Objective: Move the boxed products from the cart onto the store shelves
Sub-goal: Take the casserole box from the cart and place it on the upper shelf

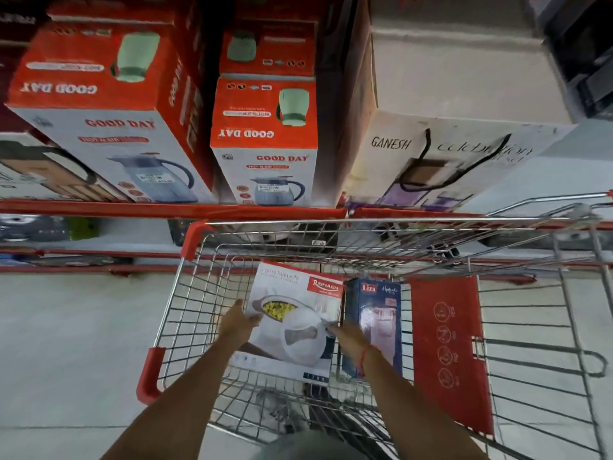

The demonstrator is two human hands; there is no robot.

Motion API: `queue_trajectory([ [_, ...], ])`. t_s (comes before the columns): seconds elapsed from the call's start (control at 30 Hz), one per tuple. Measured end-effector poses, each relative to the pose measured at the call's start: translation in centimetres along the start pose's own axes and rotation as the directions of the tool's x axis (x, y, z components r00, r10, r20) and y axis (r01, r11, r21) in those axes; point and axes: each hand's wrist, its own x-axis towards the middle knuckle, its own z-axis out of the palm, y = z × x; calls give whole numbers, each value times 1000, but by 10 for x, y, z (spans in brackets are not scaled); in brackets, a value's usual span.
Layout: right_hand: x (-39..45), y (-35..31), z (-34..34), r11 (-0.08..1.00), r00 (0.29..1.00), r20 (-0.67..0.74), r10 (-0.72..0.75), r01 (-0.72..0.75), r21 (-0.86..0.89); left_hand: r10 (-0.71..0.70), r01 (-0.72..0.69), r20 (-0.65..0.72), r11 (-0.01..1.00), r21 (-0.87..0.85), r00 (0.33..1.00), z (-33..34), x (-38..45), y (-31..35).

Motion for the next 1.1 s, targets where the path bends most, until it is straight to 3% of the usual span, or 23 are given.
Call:
queue_trajectory([
  [0.1, 4, 5, 5, 996, 995, 93, 49, -55, 67, 0, -2, 85, 1000, 29, 996, 9, 1, -2],
  [0.2, 3, 9, 3, 992, 994, 113, 6, -20, 128, -42, 44, -29, 994, 97, 999, 10, -5, 0],
  [0.5, -54, 1, -22, 955, 950, -159, -270, 285, 84, 52, -84, -192, 982, -166, 980, -12, -57, -11],
  [0.7, -122, -18, -37, 862, 835, -235, -498, 507, -24, 212, -285, -308, 935, -213, 927, -46, -118, -5],
  [0.93, -210, -51, -56, 721, 683, -288, -671, 691, -42, 432, -544, -434, 821, -172, 790, -95, -187, 12],
  [1.0, -232, -61, -59, 658, 614, -297, -732, 749, -74, 482, -580, -444, 808, -108, 755, -108, -202, 18],
  [1.1, -258, -75, -65, 576, 515, -316, -797, 805, -142, 521, -654, -475, 737, -169, 709, -122, -216, 26],
])
